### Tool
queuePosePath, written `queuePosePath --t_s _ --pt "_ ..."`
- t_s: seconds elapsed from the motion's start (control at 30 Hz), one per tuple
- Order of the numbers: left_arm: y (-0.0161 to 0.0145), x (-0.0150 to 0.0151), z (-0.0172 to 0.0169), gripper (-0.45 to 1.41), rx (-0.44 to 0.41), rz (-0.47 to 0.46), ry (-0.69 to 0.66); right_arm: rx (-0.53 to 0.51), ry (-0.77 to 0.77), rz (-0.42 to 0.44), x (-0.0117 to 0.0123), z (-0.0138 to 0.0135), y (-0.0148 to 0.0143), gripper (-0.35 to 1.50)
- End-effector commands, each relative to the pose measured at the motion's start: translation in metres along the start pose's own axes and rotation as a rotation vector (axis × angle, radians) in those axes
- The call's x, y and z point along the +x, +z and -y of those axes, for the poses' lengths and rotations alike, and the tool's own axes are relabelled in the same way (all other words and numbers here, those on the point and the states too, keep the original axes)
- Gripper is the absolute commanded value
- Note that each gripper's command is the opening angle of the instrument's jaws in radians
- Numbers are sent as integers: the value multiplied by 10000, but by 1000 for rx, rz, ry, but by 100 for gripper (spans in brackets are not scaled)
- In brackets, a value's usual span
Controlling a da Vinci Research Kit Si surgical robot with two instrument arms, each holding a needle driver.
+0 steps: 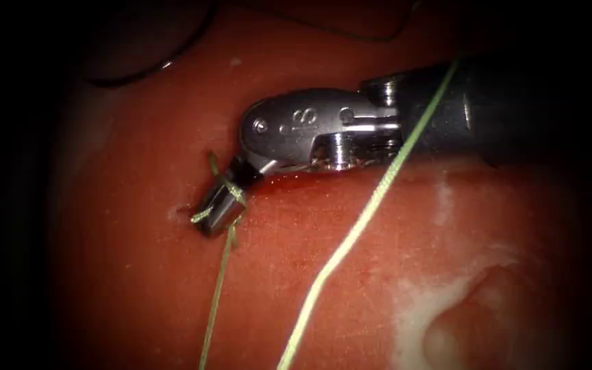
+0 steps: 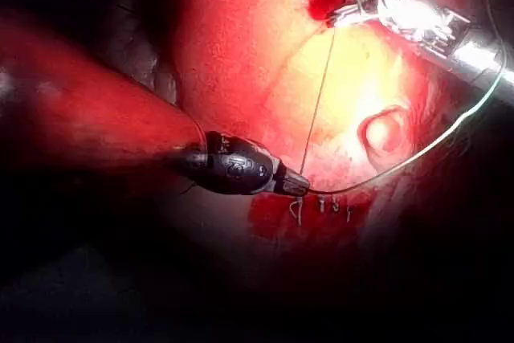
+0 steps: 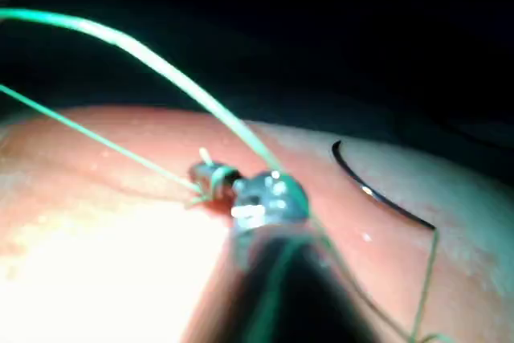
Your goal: Wound Closure
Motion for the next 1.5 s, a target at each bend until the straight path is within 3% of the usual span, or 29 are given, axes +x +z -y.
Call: queuePosePath --t_s 0.03,0.17,0.3,0.43,0.67,1.17,1.33,1.5 --pt "3 -7 -10 -35 -2 1 -6 -5 -7 1 2 -11 1 -35" --pt "6 22 -28 -35 -3 -11 -26 -9 -13 -4 10 -12 -7 -35" --pt "13 32 -49 -35 -11 -14 -30 -18 -13 -4 9 -13 -6 -35" --pt "20 20 -79 -35 -36 -12 -20 -35 -16 5 -2 -18 3 -35" --pt "21 16 -82 -35 -46 -10 -28 -74 -17 40 -23 -30 10 -35" --pt "41 -18 -117 -35 -53 -12 -74 -150 -25 69 -33 -55 -23 -35" --pt "40 -25 -127 -35 -62 -12 -85 -120 -38 74 -32 -63 -25 -35" --pt "36 -24 -134 -35 -68 -13 -95 25 -38 98 -28 -66 -26 -35"
